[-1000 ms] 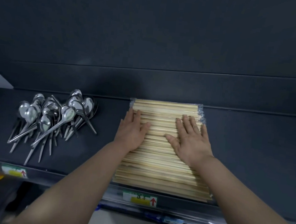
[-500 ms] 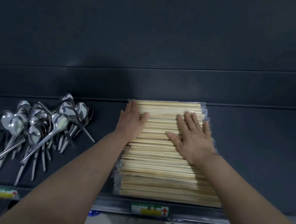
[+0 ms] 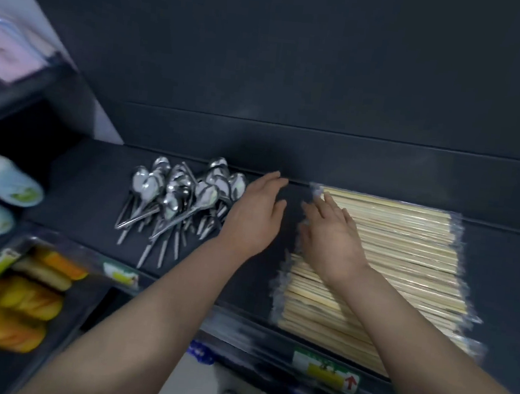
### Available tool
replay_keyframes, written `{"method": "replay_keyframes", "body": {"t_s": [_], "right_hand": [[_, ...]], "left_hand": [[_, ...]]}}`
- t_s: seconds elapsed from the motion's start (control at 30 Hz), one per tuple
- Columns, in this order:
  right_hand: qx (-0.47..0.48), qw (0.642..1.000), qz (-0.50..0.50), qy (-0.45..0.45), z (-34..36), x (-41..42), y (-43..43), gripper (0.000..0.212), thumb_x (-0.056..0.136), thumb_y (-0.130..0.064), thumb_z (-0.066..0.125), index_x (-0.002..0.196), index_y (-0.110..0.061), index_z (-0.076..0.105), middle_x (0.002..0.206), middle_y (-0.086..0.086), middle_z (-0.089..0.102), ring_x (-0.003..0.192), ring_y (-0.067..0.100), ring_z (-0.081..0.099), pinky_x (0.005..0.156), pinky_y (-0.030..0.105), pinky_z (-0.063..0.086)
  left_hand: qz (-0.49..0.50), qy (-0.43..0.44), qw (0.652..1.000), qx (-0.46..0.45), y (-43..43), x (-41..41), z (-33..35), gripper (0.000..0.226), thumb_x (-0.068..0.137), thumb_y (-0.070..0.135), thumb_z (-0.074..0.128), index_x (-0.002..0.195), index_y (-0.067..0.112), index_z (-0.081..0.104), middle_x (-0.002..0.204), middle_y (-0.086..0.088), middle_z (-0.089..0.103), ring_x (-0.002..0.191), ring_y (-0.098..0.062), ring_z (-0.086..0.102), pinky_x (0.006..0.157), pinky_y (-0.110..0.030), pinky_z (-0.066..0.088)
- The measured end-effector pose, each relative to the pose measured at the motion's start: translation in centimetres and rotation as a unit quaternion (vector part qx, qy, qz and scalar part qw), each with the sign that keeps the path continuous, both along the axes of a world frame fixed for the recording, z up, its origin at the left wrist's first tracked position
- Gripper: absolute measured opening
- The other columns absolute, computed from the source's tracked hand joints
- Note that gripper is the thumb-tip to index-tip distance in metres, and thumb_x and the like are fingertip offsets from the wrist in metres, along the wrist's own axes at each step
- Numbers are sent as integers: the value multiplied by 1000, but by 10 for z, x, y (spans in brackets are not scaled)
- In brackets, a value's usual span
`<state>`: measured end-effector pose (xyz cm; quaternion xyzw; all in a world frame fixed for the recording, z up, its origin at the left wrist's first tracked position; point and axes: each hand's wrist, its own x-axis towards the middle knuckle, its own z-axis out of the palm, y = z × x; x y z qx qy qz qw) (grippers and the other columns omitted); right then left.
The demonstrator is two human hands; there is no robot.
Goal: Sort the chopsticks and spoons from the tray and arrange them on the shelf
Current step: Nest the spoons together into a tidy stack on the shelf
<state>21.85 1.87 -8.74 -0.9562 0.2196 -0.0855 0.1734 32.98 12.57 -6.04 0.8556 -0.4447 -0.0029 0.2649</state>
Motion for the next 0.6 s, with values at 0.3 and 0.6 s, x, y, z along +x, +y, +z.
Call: {"method": "replay_keyframes", "body": {"t_s": [0.3, 0.6], "right_hand": [[38, 997, 23, 68, 11, 100, 81, 62, 98, -48, 37, 150, -18, 20, 159, 3, 14, 148, 25, 6, 118, 42, 15], [57, 976, -132, 162, 1, 181, 136, 91, 79, -83, 28, 151, -37, -1, 161, 3, -5, 146, 38, -7, 114, 57, 9]], "left_hand": [[139, -22, 990, 14, 123, 110, -8, 43, 93, 9, 53, 135, -1, 49, 146, -21, 41, 136, -35, 36, 114, -37, 25], [162, 122, 963, 180, 197, 217, -35, 86, 92, 65, 36, 155, 14, 6, 160, -16, 13, 145, -36, 11, 114, -49, 22]]}}
